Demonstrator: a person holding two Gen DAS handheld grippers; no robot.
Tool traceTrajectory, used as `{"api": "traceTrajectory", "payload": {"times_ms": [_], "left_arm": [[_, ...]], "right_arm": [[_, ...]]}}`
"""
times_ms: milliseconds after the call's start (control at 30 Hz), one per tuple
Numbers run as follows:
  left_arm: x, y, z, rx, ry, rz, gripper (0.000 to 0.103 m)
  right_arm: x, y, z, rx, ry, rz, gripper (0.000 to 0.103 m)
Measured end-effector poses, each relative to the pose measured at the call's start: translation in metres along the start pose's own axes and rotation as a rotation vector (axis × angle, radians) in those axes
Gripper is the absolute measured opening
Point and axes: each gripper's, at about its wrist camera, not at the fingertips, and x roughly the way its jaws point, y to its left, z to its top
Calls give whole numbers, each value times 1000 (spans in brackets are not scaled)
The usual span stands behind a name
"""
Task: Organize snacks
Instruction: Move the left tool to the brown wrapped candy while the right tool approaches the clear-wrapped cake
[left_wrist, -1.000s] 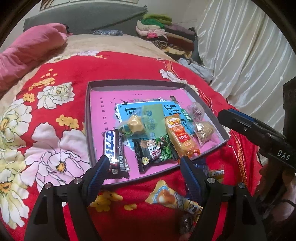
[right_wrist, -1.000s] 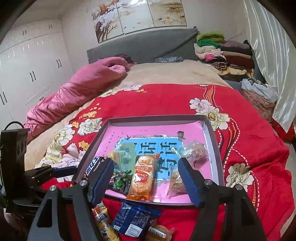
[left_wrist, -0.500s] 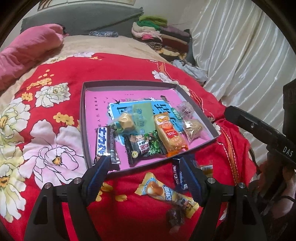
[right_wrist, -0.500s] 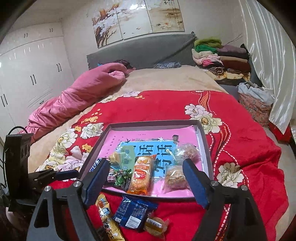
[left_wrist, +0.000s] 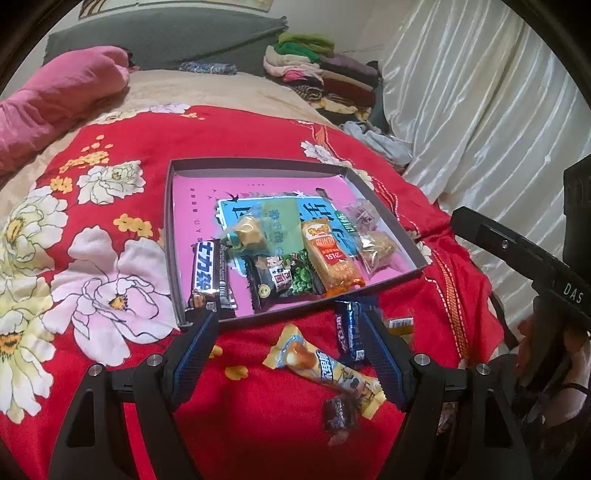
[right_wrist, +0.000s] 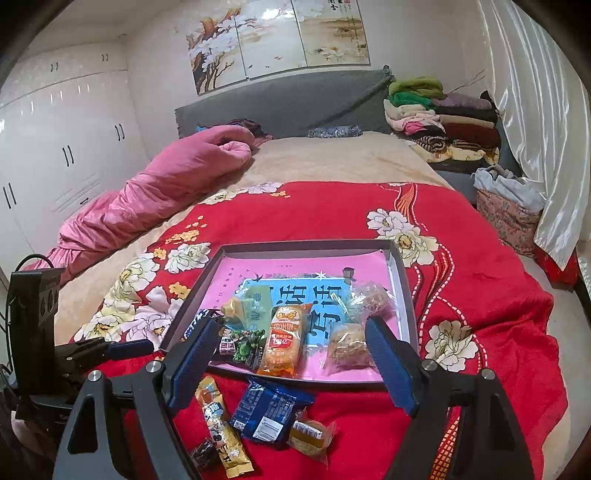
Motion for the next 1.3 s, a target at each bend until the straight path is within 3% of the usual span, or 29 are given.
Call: {"api": "traceTrajectory", "payload": {"times_ms": [433, 1300], "left_arm": [[-9, 2, -9, -29, 12, 4, 80], [11, -32, -53, 55, 168, -33, 80]], "right_arm": [[-3, 3, -13, -34, 36, 10, 82], [18, 1, -71, -112, 211, -34, 82]]}}
